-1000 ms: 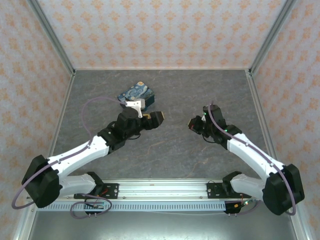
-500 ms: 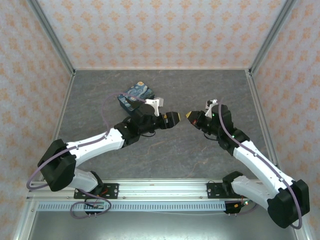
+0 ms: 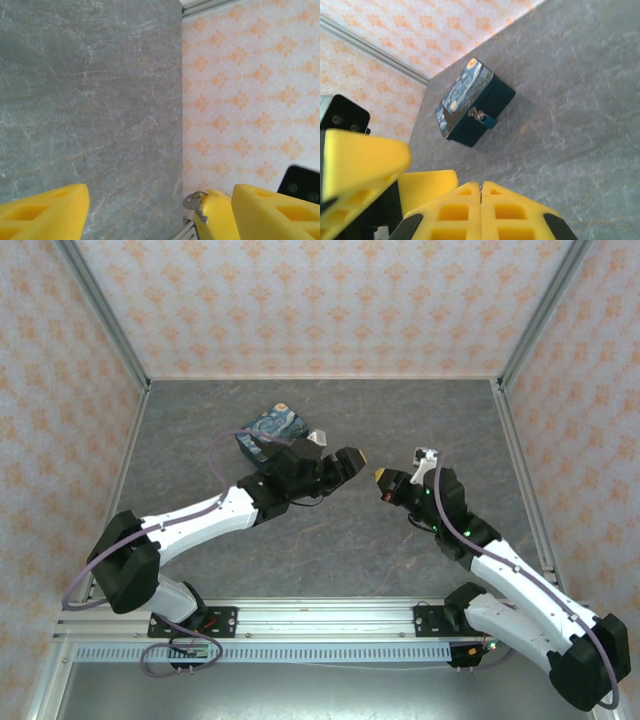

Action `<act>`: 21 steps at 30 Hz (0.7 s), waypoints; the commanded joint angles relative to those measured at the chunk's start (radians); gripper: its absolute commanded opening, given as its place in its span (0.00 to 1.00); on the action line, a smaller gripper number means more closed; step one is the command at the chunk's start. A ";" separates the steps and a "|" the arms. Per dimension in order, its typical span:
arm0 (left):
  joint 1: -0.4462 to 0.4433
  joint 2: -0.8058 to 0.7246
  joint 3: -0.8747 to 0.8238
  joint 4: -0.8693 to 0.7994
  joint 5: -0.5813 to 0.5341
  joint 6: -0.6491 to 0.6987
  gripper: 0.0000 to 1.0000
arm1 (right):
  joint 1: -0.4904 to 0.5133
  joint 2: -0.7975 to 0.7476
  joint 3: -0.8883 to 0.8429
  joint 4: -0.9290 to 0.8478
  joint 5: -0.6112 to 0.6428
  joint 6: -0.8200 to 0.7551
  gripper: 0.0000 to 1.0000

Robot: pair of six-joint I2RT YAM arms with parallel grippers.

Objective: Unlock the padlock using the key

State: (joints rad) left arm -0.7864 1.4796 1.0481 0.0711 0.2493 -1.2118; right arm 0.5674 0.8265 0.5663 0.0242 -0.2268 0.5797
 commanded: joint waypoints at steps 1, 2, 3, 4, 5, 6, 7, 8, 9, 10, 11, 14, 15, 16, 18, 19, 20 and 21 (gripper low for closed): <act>-0.005 0.001 0.039 -0.088 -0.045 -0.239 0.76 | 0.055 -0.011 -0.038 0.151 0.185 -0.139 0.00; -0.004 0.000 0.037 -0.080 -0.045 -0.292 0.76 | 0.077 -0.007 -0.044 0.174 0.219 -0.168 0.00; -0.005 0.000 0.033 -0.072 -0.042 -0.349 0.76 | 0.097 0.001 -0.049 0.195 0.248 -0.200 0.00; -0.004 0.001 0.030 -0.070 -0.039 -0.397 0.75 | 0.115 0.008 -0.051 0.213 0.272 -0.223 0.00; -0.004 0.002 0.028 -0.065 -0.033 -0.455 0.74 | 0.131 0.017 -0.051 0.228 0.297 -0.253 0.00; -0.004 0.004 0.025 -0.062 -0.028 -0.495 0.73 | 0.145 0.026 -0.050 0.241 0.320 -0.277 0.00; -0.005 0.005 0.023 -0.066 -0.024 -0.540 0.70 | 0.157 0.030 -0.049 0.252 0.337 -0.295 0.00; -0.005 0.005 0.019 -0.073 -0.021 -0.582 0.69 | 0.168 0.037 -0.051 0.268 0.352 -0.310 0.00; -0.008 0.004 0.013 -0.075 -0.019 -0.617 0.69 | 0.176 0.043 -0.052 0.285 0.359 -0.322 0.00; -0.008 0.001 0.006 -0.074 -0.022 -0.647 0.69 | 0.180 0.051 -0.052 0.297 0.361 -0.328 0.00; -0.011 -0.005 -0.005 -0.071 -0.033 -0.679 0.69 | 0.185 0.060 -0.050 0.305 0.361 -0.333 0.00; -0.016 -0.021 -0.035 -0.035 -0.066 -0.747 0.65 | 0.196 0.092 -0.045 0.315 0.353 -0.339 0.00; -0.016 -0.024 -0.042 -0.027 -0.075 -0.760 0.63 | 0.200 0.100 -0.046 0.324 0.351 -0.338 0.00; -0.016 -0.027 -0.042 -0.026 -0.080 -0.770 0.62 | 0.204 0.110 -0.047 0.334 0.349 -0.338 0.00; -0.018 -0.028 -0.040 -0.029 -0.081 -0.778 0.59 | 0.212 0.123 -0.049 0.350 0.338 -0.340 0.00; -0.018 -0.027 -0.037 -0.033 -0.079 -0.781 0.57 | 0.214 0.130 -0.049 0.357 0.332 -0.338 0.00; -0.019 -0.024 -0.037 -0.032 -0.076 -0.787 0.56 | 0.216 0.138 -0.048 0.362 0.326 -0.338 0.00; -0.020 -0.022 -0.037 -0.028 -0.074 -0.792 0.56 | 0.217 0.145 -0.047 0.365 0.321 -0.338 0.00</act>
State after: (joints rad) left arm -0.7986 1.4792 1.0103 0.0341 0.2012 -1.9415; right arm 0.7769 0.9596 0.5198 0.3275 0.0906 0.2626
